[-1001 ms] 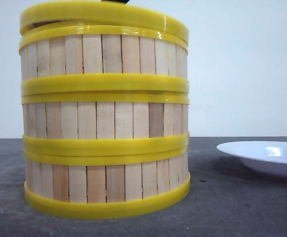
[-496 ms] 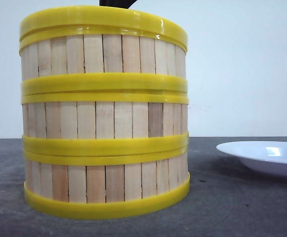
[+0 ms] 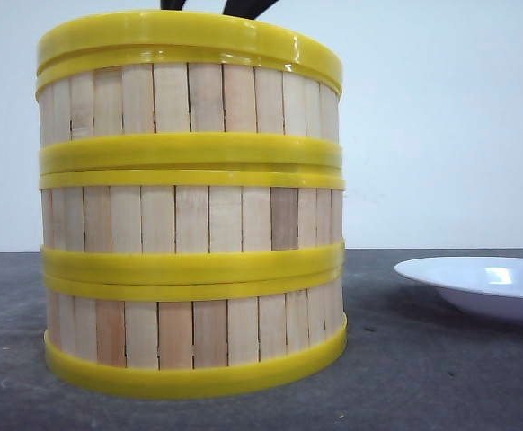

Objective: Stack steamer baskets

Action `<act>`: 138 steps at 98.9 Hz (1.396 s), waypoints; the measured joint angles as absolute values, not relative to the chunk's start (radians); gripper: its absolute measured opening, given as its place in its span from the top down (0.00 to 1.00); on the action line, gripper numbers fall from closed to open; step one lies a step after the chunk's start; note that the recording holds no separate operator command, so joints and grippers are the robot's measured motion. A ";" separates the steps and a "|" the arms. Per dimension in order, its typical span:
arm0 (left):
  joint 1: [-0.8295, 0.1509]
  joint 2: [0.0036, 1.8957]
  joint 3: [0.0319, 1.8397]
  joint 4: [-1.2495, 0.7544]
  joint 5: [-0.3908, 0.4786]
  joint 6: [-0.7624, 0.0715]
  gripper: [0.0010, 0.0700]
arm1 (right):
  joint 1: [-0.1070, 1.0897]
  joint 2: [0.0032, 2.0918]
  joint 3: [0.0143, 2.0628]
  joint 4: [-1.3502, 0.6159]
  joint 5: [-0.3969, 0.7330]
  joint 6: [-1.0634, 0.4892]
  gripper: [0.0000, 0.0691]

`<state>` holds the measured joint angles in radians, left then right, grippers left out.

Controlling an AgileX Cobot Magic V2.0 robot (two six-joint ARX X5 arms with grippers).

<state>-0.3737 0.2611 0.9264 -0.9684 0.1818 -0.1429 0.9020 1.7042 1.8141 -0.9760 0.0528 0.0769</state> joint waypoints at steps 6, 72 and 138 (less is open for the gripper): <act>-0.374 0.261 0.926 -0.969 0.181 -0.143 0.58 | 0.902 1.704 1.827 -0.975 0.053 0.074 0.37; -0.374 0.261 0.926 -0.934 0.182 -0.139 0.58 | 0.936 1.224 1.856 -1.004 0.356 0.048 0.36; -0.374 0.202 0.755 -0.791 0.207 -0.089 0.58 | 0.942 0.504 0.953 -0.875 0.509 0.259 0.36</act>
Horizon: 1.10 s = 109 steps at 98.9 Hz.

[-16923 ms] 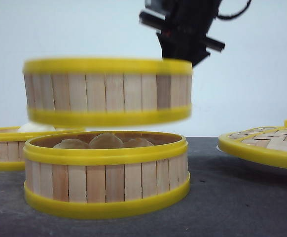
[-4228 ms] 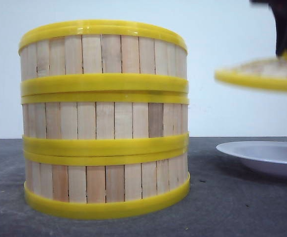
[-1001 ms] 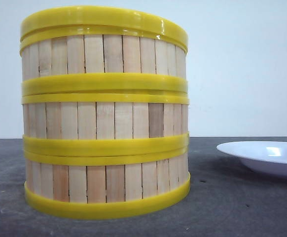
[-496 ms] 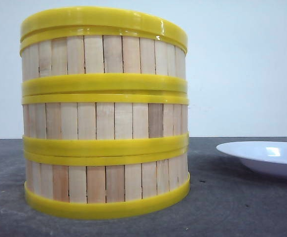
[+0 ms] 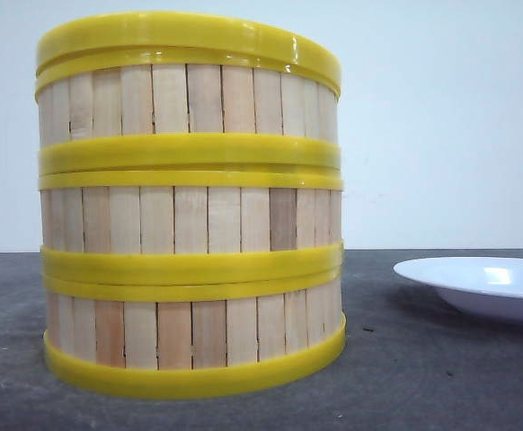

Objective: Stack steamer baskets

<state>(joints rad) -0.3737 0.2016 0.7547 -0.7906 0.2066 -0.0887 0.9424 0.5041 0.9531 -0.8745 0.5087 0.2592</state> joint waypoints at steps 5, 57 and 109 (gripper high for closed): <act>-0.374 0.202 0.754 -0.788 0.207 -0.089 0.58 | 0.942 0.481 0.929 -0.881 0.508 0.275 0.36; -0.374 0.202 0.754 -0.781 0.207 -0.086 0.97 | 0.942 0.458 0.925 -0.862 0.500 0.296 0.98; -0.374 0.202 0.754 -0.781 0.207 -0.086 0.97 | 0.942 0.458 0.925 -0.862 0.497 0.296 0.99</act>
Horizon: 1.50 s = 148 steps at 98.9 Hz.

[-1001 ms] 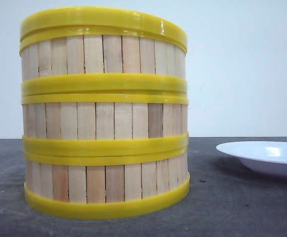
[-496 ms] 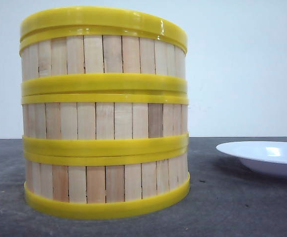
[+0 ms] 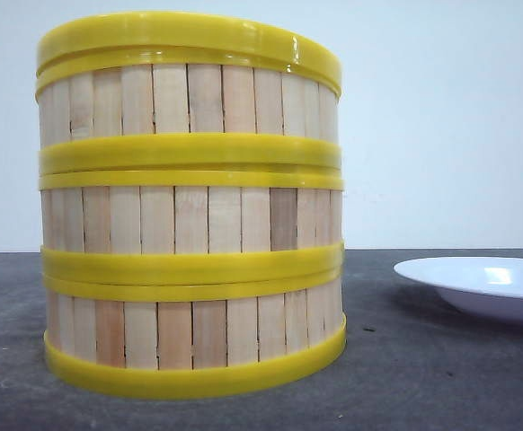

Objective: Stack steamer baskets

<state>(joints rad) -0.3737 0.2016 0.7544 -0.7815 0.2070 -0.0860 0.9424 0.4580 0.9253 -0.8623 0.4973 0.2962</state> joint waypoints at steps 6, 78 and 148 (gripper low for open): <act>-0.374 0.202 0.754 -0.781 0.207 -0.086 0.97 | 0.943 0.458 0.925 -0.862 0.497 0.296 0.99; -0.155 0.181 0.590 -0.570 0.108 0.033 0.97 | 0.942 0.458 0.925 -0.862 0.498 0.296 0.99; -0.053 0.028 0.057 -0.198 -0.023 0.034 0.97 | 0.942 0.458 0.925 -0.862 0.498 0.296 0.99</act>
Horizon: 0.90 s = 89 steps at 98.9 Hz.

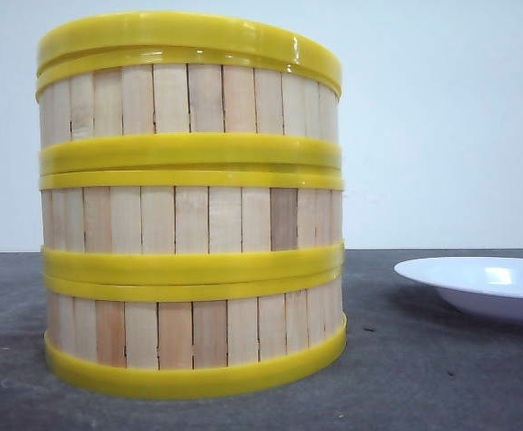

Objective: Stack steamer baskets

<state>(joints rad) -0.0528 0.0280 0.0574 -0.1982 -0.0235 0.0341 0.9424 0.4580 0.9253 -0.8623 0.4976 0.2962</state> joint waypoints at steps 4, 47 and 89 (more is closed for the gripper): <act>-0.053 0.019 0.043 -0.199 -0.023 0.034 0.97 | 0.942 0.458 0.925 -0.862 0.497 0.296 0.99; -0.053 0.004 0.033 -0.184 -0.027 0.069 0.97 | 0.942 0.458 0.925 -0.862 0.497 0.296 0.99; -0.053 0.004 0.033 -0.184 -0.027 0.082 0.97 | 0.942 0.458 0.925 -0.862 0.497 0.296 0.99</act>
<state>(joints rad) -0.0528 0.0044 0.0330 -0.1844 -0.0265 0.0822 0.9424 0.4580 0.9253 -0.8623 0.4973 0.2962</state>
